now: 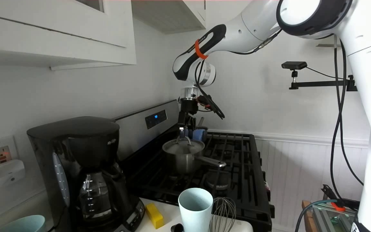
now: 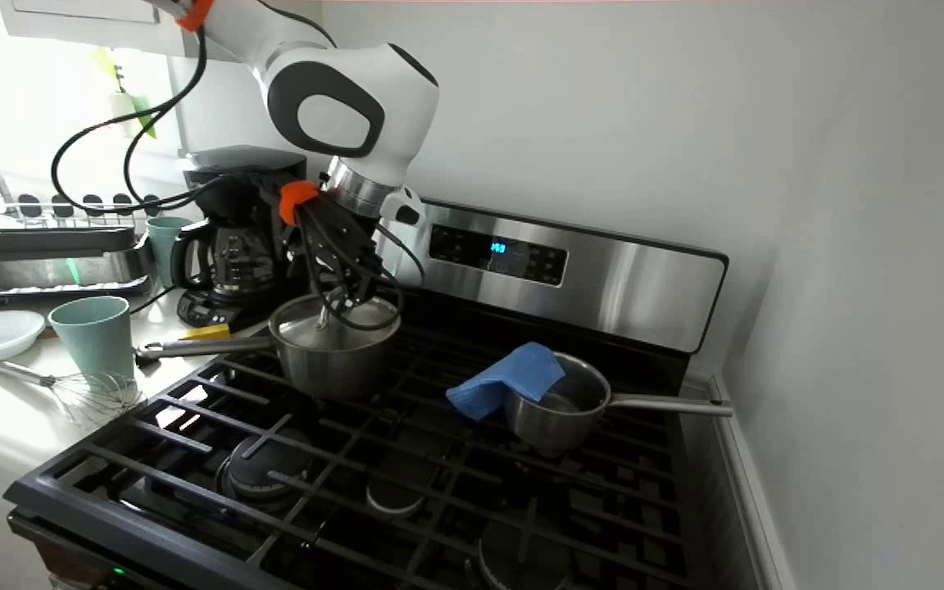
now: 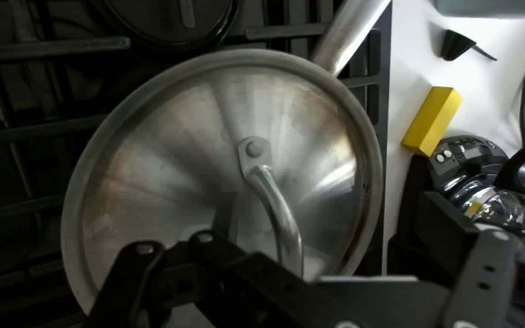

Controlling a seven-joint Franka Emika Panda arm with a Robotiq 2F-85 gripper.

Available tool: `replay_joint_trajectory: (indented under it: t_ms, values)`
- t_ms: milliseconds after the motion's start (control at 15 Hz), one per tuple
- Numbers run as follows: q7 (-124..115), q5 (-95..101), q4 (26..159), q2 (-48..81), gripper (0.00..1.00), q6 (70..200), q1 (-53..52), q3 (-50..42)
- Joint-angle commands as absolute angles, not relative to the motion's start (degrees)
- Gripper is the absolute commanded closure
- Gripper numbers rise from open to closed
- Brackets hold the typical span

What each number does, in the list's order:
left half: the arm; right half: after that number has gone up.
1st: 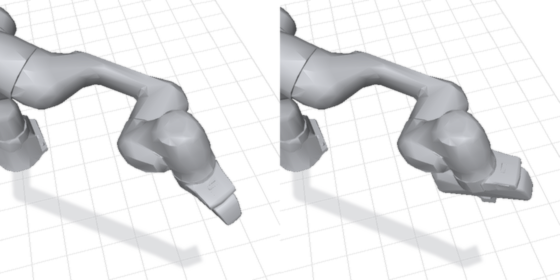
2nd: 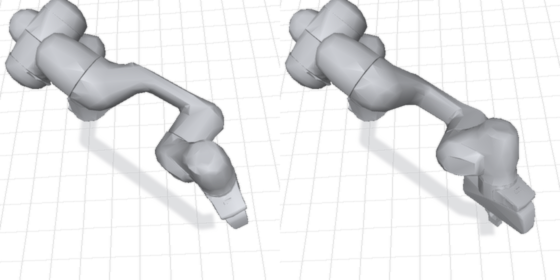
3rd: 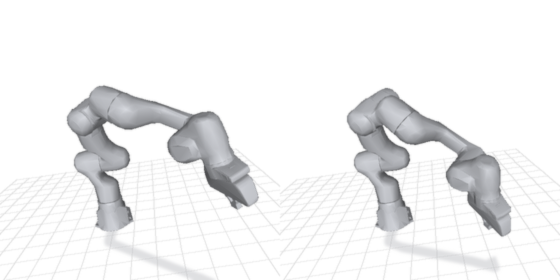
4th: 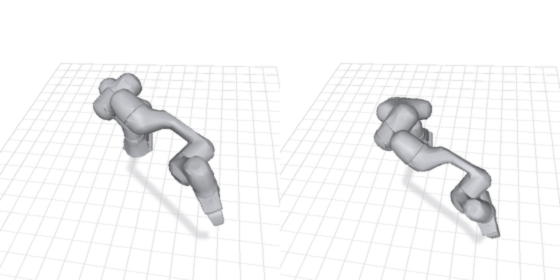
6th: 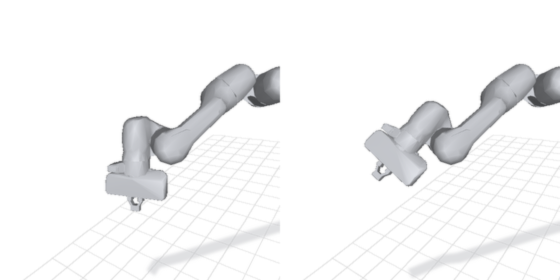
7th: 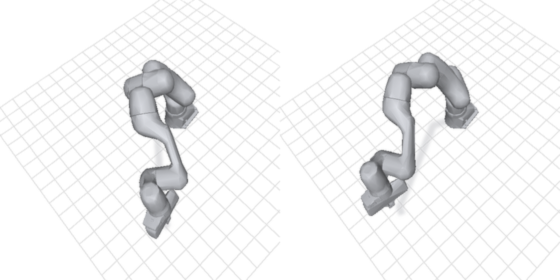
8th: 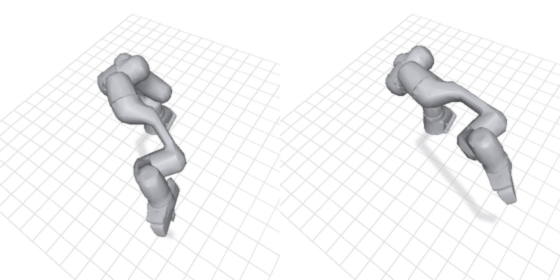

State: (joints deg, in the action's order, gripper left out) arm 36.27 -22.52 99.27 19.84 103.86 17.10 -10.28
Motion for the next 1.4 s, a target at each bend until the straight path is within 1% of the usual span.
replay_joint_trajectory:
  t_ms: [0, 67, 133, 200, 267, 333, 400, 533, 733, 933, 1000, 1133, 1333]
  values:
    - [37.7, -26.2, 91.6, 25.4, 0.00, 98.1, 20.6, -7.9]
    - [37.5, -26.4, 90.1, 26.4, 0.02, 97.0, 21.1, -7.5]
    - [37.4, -26.8, 89.0, 27.2, 0.17, 96.0, 21.7, -7.2]
    - [37.5, -27.0, 88.0, 28.0, 0.27, 95.3, 22.2, -6.9]
    - [37.4, -27.1, 87.1, 28.6, 0.31, 94.5, 22.6, -6.6]
    - [37.4, -27.2, 86.1, 29.3, 0.38, 93.9, 23.0, -6.3]
    - [37.3, -27.3, 85.4, 29.8, 0.47, 93.5, 23.3, -6.1]
    - [37.1, -27.2, 83.8, 30.8, 0.59, 92.6, 23.9, -5.8]
    - [36.8, -26.7, 82.2, 32.0, 0.81, 92.0, 24.5, -5.6]
    - [36.4, -26.4, 80.7, 33.3, 0.99, 91.3, 25.2, -5.7]
    - [36.3, -26.6, 80.2, 33.5, 1.00, 90.6, 25.4, -5.6]
    - [36.4, -26.4, 79.6, 34.0, 0.96, 90.0, 25.4, -5.4]
    - [36.4, -26.4, 78.5, 34.5, 0.96, 87.8, 25.6, -5.1]
